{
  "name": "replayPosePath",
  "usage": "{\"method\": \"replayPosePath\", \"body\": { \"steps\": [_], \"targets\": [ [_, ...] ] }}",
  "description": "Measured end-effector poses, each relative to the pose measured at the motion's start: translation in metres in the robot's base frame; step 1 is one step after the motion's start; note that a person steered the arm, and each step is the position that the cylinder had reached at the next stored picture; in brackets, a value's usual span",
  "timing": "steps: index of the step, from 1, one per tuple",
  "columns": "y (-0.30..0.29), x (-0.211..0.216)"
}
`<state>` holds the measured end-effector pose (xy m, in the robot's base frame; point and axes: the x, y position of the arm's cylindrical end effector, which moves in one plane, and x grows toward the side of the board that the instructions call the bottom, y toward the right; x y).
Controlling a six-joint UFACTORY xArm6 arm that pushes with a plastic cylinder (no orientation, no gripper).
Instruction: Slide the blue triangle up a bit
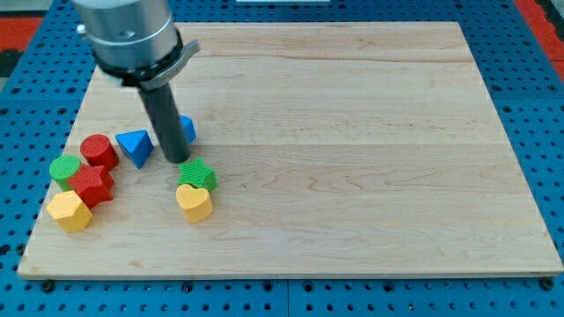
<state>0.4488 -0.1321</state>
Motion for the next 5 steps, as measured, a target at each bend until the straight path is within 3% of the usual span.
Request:
{"method": "replayPosePath", "body": {
  "steps": [1,3,4,5],
  "targets": [
    [0.013,0.023],
    [-0.035,0.053],
    [-0.058,0.057],
    [-0.057,0.024]
  ]
}}
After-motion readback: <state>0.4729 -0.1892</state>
